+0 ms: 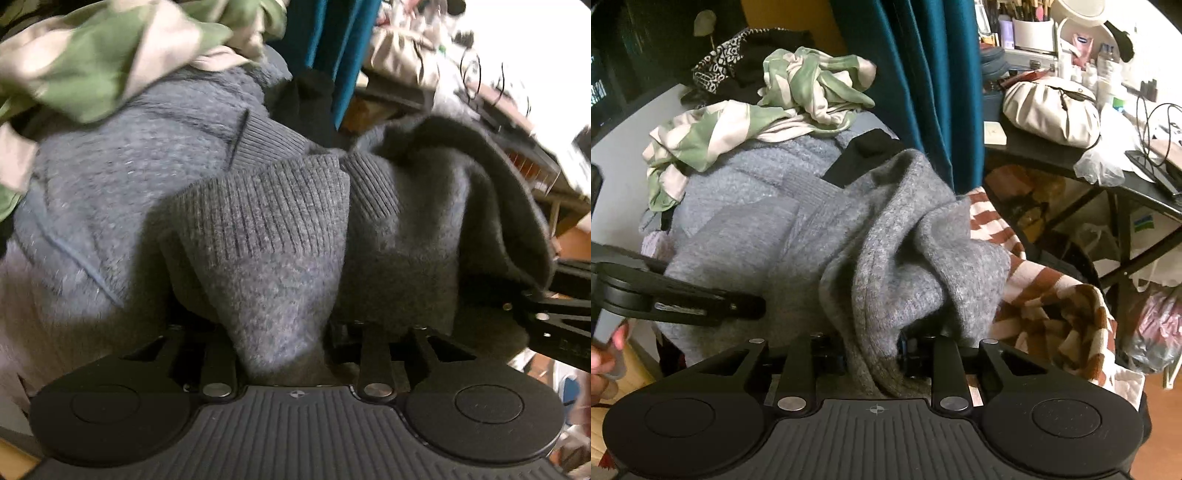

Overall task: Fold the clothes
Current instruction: 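Lift the grey sweater off the heap with both grippers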

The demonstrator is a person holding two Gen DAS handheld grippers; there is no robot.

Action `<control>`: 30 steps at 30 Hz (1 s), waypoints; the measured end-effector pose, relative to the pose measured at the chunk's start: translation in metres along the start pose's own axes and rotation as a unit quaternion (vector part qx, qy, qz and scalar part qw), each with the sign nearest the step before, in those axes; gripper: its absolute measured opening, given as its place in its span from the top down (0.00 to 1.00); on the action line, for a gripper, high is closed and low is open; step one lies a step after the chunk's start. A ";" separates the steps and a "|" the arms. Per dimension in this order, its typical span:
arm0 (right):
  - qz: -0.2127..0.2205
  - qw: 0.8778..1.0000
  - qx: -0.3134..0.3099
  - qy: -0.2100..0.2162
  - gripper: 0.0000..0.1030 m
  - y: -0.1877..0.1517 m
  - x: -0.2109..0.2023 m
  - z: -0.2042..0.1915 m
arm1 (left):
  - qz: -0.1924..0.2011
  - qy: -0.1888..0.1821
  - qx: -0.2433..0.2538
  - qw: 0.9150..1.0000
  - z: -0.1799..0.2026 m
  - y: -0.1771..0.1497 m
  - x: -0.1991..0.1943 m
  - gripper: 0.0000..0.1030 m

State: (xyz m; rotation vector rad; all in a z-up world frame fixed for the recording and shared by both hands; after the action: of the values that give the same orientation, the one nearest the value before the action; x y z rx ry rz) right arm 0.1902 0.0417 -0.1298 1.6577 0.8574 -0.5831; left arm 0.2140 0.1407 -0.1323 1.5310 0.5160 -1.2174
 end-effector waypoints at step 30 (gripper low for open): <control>0.085 0.996 -0.017 -0.033 0.15 0.015 -0.063 0.016 | 0.004 -0.038 -0.033 0.999 -0.010 -0.017 0.010 0.68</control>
State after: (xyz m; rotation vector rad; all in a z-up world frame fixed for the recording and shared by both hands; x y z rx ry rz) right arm 0.1646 0.0096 -0.0774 1.6531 0.6661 -0.5004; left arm 0.2081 0.1527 -0.1495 1.4240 0.4952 -1.2355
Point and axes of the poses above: each gripper's, at about its wrist camera, not at the fingertips, and x roughly the way its jaws point, z to its right, y to its top, the point moved 6 cm from there along x, roughly the way its jaws point, and after that the axes turned 5 degrees about y, right-handed, at the moved point
